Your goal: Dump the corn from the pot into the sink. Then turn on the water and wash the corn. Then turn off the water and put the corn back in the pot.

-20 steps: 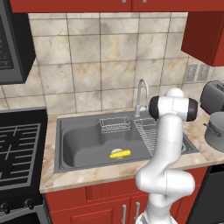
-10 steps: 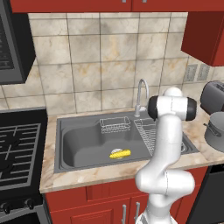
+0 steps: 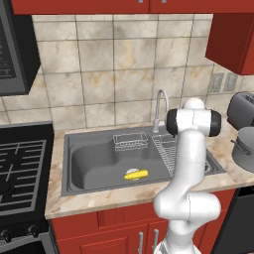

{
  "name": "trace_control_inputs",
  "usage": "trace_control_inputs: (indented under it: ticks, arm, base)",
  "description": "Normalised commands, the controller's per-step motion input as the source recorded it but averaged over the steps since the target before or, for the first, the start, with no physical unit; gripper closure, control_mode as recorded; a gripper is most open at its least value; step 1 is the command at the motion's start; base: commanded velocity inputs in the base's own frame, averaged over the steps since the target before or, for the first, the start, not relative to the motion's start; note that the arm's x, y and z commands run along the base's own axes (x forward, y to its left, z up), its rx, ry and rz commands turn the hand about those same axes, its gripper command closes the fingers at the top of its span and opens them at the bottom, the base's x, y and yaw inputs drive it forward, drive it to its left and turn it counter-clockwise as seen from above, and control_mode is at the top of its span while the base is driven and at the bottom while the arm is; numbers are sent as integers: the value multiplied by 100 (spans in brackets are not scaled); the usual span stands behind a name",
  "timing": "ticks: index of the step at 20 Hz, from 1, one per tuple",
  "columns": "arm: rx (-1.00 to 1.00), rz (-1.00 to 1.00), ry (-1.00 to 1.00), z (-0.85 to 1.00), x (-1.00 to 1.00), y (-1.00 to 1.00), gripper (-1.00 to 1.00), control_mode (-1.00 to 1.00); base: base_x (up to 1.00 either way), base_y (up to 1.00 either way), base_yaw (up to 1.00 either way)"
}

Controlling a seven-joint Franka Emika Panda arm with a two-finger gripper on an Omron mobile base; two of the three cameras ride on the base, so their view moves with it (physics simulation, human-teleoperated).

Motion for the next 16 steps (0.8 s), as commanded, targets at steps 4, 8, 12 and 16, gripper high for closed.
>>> trace_control_inputs:
  ticks: [4, 8, 12, 16]
  arm:
    - [-1, -22, 15, 0, 12, -53, 100, -100]
    - [0, -21, 15, 0, 4, -55, 100, -100]
    - [0, -15, 10, 0, 0, -40, 100, -100]
    - [-3, -1, 4, 0, -10, -1, 100, -100]
  base:
    - [0, 0, 0]
    - [0, 0, 0]
    - [0, 0, 0]
    - [0, 0, 0]
